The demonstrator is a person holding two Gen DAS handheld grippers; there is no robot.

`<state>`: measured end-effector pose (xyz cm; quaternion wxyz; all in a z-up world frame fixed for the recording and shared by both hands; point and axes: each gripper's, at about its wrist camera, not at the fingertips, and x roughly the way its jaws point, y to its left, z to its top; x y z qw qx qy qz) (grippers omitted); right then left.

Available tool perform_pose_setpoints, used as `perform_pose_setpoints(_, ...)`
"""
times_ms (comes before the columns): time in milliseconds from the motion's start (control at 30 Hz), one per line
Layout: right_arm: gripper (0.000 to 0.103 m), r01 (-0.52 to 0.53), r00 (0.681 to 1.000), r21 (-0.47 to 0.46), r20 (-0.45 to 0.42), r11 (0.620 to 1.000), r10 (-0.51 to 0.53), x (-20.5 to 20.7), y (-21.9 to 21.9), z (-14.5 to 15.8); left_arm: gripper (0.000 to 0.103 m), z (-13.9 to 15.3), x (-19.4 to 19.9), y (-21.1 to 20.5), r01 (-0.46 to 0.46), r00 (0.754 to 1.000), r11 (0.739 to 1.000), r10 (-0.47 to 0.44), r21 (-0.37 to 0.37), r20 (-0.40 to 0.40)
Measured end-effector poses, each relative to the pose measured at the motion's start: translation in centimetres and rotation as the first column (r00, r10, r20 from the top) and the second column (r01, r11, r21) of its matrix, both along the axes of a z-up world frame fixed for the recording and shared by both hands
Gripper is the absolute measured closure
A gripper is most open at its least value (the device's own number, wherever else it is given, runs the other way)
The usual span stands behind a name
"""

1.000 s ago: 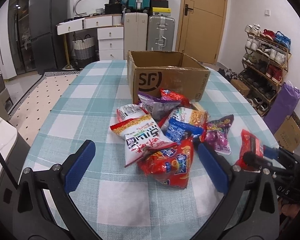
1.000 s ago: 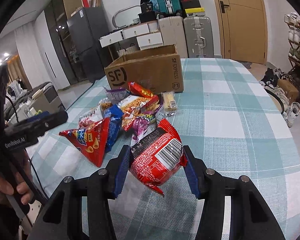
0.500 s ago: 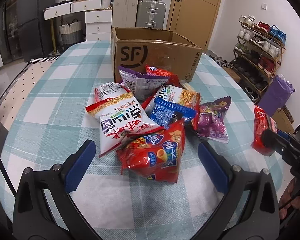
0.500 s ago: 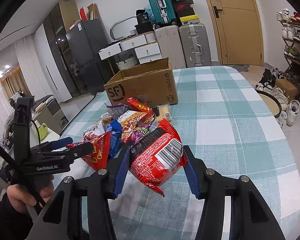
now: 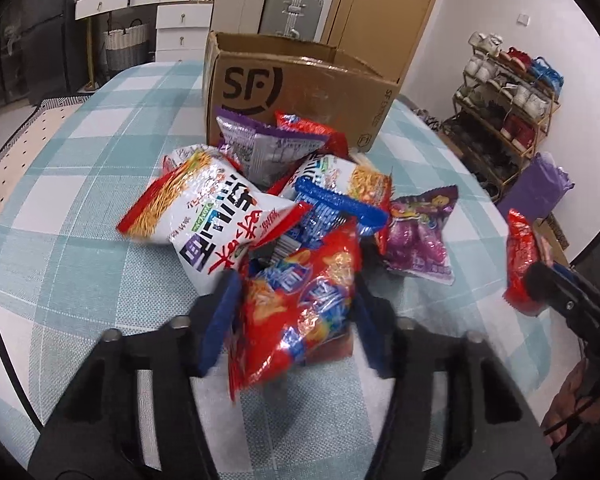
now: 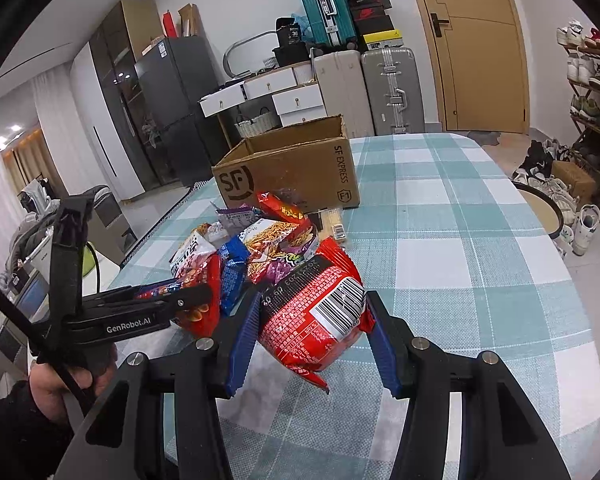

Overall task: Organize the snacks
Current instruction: 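Grasp the red-and-blue chip bag with the left gripper while right holds its bag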

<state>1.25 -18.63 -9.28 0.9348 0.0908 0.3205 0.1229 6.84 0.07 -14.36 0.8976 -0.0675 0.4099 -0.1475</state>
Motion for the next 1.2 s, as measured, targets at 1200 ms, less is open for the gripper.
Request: perform_pose_setpoints(1200, 0.051, -0.002, 1.000, 0.017, 0.009, 1.000, 0.002, -0.2, -0.1, 0.4, 0.055, -0.5, -2.4, -0.4, 0.057, 0.998, 0.998, -0.057, -0.006, -0.014)
